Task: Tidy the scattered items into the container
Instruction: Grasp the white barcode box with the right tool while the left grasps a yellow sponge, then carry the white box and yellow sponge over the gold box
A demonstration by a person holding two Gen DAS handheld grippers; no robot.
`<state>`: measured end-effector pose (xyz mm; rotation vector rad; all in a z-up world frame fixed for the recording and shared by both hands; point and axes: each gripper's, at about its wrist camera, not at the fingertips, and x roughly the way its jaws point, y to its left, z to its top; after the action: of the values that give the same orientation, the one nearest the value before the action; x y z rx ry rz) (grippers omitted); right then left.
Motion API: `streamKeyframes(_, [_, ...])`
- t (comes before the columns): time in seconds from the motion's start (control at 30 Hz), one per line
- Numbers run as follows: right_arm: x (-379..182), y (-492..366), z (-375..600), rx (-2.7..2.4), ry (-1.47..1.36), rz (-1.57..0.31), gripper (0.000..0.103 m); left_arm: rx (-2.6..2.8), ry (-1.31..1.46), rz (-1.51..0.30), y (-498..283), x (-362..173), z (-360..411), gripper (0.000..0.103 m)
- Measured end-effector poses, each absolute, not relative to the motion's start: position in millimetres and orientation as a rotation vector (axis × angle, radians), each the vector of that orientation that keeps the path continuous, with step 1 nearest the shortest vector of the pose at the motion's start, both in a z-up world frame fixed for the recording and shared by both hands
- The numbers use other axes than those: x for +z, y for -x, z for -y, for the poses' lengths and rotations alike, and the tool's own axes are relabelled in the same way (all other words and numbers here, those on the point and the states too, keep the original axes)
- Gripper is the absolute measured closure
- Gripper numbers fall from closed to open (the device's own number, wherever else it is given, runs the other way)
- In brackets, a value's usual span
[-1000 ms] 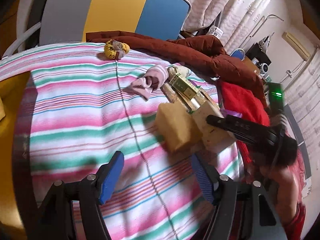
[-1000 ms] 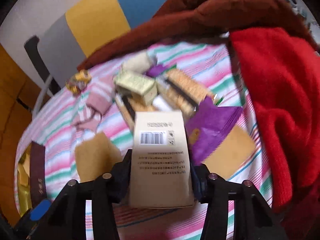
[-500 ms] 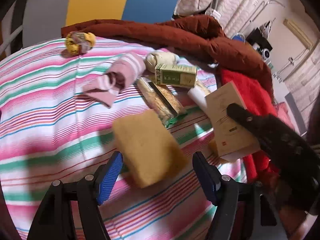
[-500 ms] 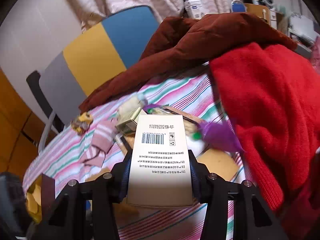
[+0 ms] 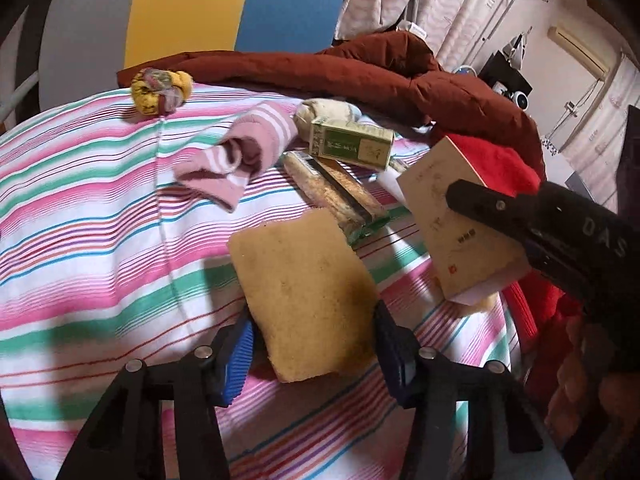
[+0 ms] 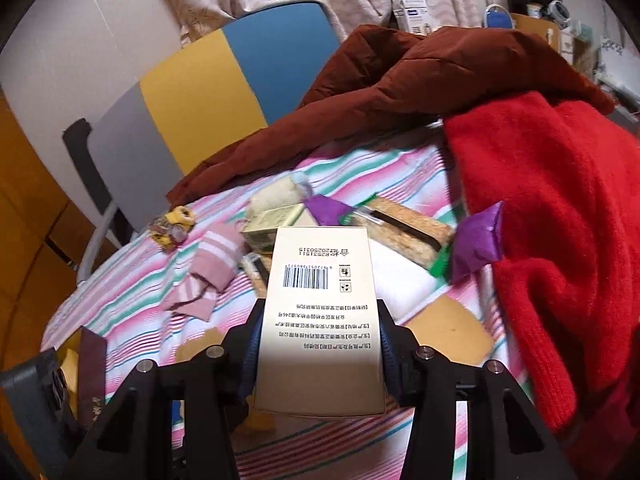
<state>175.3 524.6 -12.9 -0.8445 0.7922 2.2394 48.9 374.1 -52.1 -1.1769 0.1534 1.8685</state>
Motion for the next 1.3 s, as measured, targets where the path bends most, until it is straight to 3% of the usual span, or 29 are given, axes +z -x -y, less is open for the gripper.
streamKeyframes(0.83, [-28,-143,-495,2.410,1.044,-0.759,0.053,1.873,1.113,-0.028,-59,-36,-296,0.049])
streamKeyframes(1.3, [-21,-128,-459,2.511,1.096,-0.609,0.053,1.944,1.045,0.073,-46,-4,-235,0.049])
